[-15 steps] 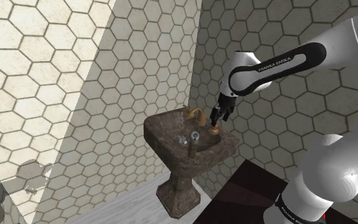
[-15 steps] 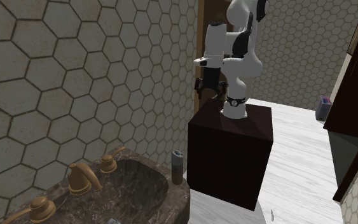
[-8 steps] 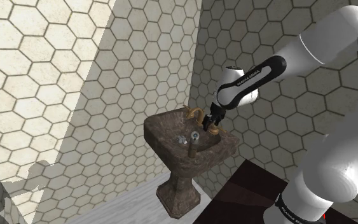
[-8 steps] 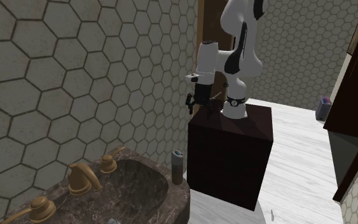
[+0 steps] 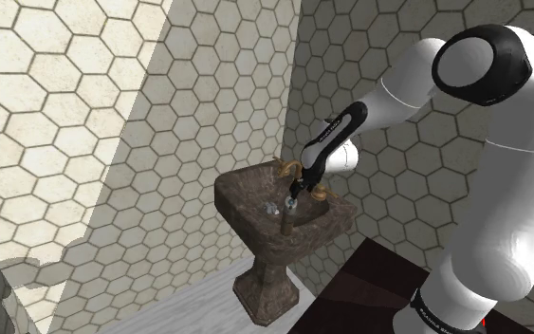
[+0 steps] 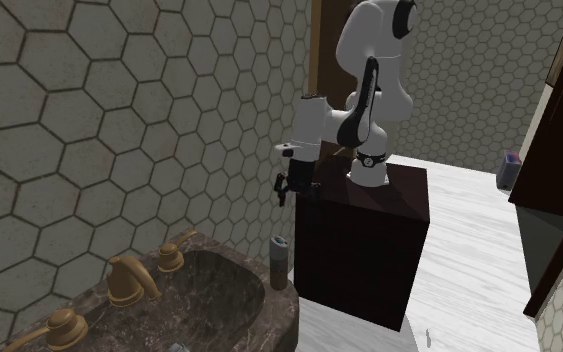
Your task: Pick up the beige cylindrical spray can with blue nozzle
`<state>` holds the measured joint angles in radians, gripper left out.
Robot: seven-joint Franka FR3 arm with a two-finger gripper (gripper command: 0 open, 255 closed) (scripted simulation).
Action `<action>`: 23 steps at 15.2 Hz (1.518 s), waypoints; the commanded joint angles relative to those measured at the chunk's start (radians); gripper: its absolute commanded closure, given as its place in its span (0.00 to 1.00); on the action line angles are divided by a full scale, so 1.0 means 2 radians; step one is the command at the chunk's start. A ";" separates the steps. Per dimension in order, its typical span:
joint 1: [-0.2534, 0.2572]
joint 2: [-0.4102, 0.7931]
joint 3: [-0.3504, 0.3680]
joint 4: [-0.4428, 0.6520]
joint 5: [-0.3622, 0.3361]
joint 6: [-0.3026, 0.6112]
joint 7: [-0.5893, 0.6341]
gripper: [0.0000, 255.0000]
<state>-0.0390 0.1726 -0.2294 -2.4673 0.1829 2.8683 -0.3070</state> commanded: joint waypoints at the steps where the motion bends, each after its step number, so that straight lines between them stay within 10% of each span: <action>1: -0.018 0.047 0.020 0.031 0.041 0.025 -0.036 0.00; 15: -0.094 0.182 0.100 0.113 0.100 0.104 -0.097 0.00; 16: -0.093 0.182 0.100 0.113 0.100 0.104 -0.097 1.00; 23: -0.095 0.181 0.101 0.110 0.100 0.106 -0.098 1.00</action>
<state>-0.2277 0.5341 -0.0262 -2.2441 0.3835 3.0807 -0.5020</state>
